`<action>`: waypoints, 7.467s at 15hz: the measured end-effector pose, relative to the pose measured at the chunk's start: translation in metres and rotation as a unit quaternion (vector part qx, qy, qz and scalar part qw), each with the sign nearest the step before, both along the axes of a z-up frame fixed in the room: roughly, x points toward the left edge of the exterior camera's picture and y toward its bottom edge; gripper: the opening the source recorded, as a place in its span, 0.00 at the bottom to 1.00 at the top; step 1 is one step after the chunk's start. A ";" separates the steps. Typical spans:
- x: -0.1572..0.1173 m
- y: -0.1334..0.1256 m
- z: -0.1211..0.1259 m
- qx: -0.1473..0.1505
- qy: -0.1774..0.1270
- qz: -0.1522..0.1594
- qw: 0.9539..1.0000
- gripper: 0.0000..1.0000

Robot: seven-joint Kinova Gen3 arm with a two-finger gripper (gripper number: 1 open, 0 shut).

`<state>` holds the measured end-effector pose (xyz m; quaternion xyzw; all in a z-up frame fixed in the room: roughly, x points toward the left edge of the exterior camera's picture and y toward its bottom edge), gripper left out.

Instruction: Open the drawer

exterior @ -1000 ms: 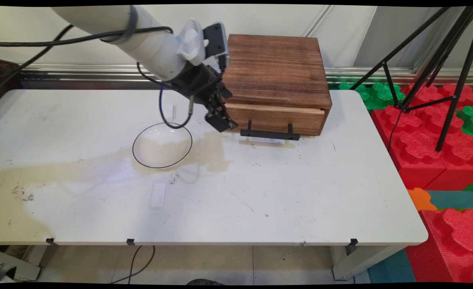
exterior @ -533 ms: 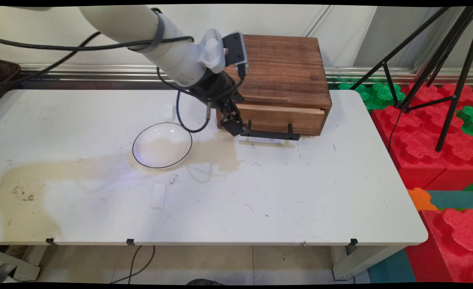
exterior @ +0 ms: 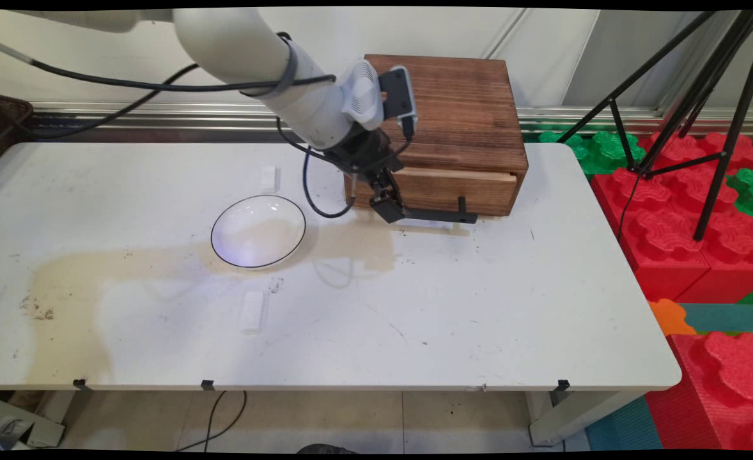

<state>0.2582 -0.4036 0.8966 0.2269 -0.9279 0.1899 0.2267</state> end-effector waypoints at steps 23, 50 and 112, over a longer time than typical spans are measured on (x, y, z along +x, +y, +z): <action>-0.035 -0.049 -0.070 0.019 -0.005 -0.007 1.000 1.00; -0.052 -0.043 -0.107 0.052 -0.012 -0.010 0.999 1.00; -0.088 0.127 -0.096 0.112 0.000 -0.097 0.989 1.00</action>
